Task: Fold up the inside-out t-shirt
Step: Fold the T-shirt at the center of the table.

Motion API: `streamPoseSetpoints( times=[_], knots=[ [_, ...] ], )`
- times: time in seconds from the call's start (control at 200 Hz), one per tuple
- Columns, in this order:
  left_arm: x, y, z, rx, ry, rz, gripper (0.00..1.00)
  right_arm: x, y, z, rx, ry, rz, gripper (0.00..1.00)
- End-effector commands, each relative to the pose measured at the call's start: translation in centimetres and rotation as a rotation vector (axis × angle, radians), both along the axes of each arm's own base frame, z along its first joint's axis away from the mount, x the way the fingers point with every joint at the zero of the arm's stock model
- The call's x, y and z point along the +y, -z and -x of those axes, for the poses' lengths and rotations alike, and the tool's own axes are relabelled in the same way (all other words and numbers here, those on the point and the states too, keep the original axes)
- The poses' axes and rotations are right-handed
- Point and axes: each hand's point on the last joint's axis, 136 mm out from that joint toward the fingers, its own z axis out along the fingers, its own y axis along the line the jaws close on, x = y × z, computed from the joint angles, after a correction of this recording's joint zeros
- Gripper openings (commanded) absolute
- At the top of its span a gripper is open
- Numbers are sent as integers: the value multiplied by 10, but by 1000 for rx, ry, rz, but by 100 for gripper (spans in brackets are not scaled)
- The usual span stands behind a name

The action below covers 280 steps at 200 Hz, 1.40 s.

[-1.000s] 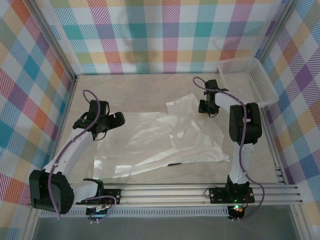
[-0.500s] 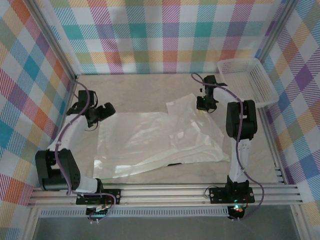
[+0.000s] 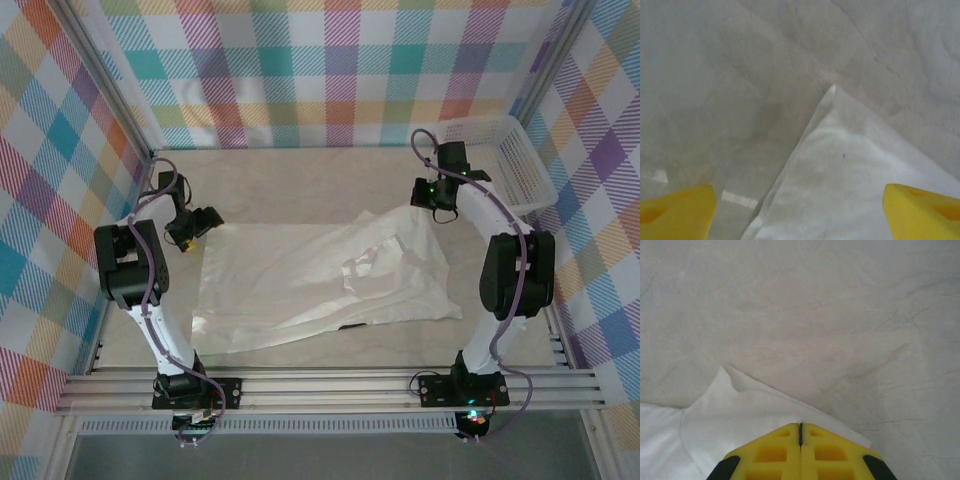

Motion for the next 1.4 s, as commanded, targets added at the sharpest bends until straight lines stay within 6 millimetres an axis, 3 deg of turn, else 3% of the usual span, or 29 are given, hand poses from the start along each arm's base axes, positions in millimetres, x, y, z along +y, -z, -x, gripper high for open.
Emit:
streamPoseSetpoints(
  times=[0.0, 0.085, 0.17, 0.255, 0.405, 0.56, 0.79, 1.06, 1.21, 1.315, 1.395],
  knots=[
    [4, -4, -13, -2, 0, 6, 77, 16, 10, 2, 22, -59, -66, 0],
    [-2, 2, -17, 4, 15, 27, 69, 18, 11, 1, 25, -55, -77, 0],
    [-6, 0, -21, -15, 29, 20, 49, 19, 14, 0, 36, -55, -79, 0],
    [-10, -2, -26, -26, 46, 10, 37, 19, 17, 0, 47, -51, -83, 0],
    [-5, 4, -29, 5, 60, -68, 36, 21, 17, -1, 54, -47, -95, 0],
    [-5, 9, -34, 5, 80, -91, 44, 20, 18, 0, 62, -50, -87, 0],
    [-8, 17, -36, 32, 103, -116, 40, 20, 19, 0, 70, -52, -85, 0],
    [-1, 29, -31, 106, 120, -181, 19, 22, 22, -1, 79, -50, -94, 0],
    [-2, 19, -33, 82, 115, -184, 0, 19, 21, -3, 76, -38, -84, 0],
    [-3, -5, -34, 36, 104, -188, 0, 13, 16, -4, 64, -19, -68, 0],
    [4, -23, -24, 13, 65, -221, 0, 0, 16, -3, 61, 34, -64, 0]
  ],
)
